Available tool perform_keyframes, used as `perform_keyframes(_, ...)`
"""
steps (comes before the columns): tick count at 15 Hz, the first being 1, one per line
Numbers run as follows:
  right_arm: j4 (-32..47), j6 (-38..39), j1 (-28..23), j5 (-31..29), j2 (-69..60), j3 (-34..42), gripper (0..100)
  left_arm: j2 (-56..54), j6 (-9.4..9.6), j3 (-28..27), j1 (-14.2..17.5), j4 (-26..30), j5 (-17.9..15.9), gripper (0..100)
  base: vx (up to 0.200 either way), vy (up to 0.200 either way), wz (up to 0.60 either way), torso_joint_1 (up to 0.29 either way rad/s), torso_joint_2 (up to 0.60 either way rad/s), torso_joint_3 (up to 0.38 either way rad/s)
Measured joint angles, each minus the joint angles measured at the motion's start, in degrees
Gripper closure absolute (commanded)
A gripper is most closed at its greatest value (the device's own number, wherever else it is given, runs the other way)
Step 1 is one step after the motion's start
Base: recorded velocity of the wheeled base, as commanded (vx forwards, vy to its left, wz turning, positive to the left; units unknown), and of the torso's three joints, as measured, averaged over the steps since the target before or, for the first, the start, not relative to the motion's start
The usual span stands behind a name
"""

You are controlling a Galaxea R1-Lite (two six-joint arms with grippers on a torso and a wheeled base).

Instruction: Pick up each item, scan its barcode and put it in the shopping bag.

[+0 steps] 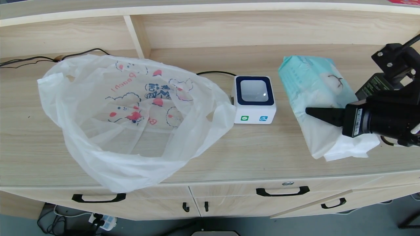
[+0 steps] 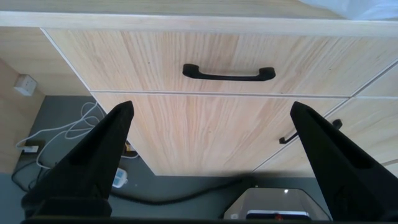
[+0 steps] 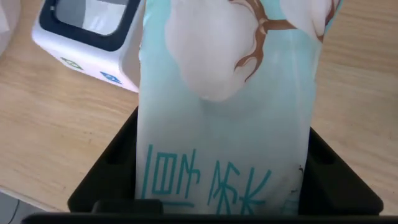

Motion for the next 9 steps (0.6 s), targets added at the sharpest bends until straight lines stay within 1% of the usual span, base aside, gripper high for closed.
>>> perform_keyframes(2, -0.3, 2.4, 6.0, -0.3, -5.8, 3.6, 100, 0.0, 0.02, 0.0, 0.0, 0.0, 0.0, 0, 0.0, 0.0, 0.0, 0.0, 0.0, 0.0)
perform_keyframes(3, -1.3, 5.8, 9.2, -0.3, -8.9, 5.9, 100, 0.0, 0.02, 0.0, 0.0, 0.0, 0.0, 0, 0.0, 0.0, 0.0, 0.0, 0.0, 0.0)
perform_keyframes(4, -3.4, 11.0, 12.0, -0.1, -11.4, 7.9, 100, 0.0, 0.0, 0.0, 0.0, 0.0, 0.0, 0, 0.0, 0.0, 0.0, 0.0, 0.0, 0.0)
perform_keyframes(5, -5.5, 15.8, 13.6, -0.1, -13.0, 9.1, 100, 0.0, 0.02, 0.0, 0.0, 0.0, 0.0, 0, 0.0, 0.0, 0.0, 0.0, 0.0, 0.0)
perform_keyframes(6, -7.6, 21.9, 14.9, 0.1, -14.2, 9.9, 100, 0.0, 0.02, 0.0, 0.0, 0.0, 0.0, 0, 0.0, 0.0, 0.0, 0.0, 0.0, 0.0)
perform_keyframes(8, -9.7, 39.2, 17.0, 2.4, -14.8, 10.6, 100, 0.0, 0.0, 0.0, 0.0, 0.0, 0.0, 0, 0.0, 0.0, 0.0, 0.0, 0.0, 0.0)
perform_keyframes(9, -10.5, 49.0, 18.1, 5.8, -14.8, 10.7, 100, 0.0, 0.0, 0.0, 0.0, 0.0, 0.0, 0, 0.0, 0.0, 0.0, 0.0, 0.0, 0.0)
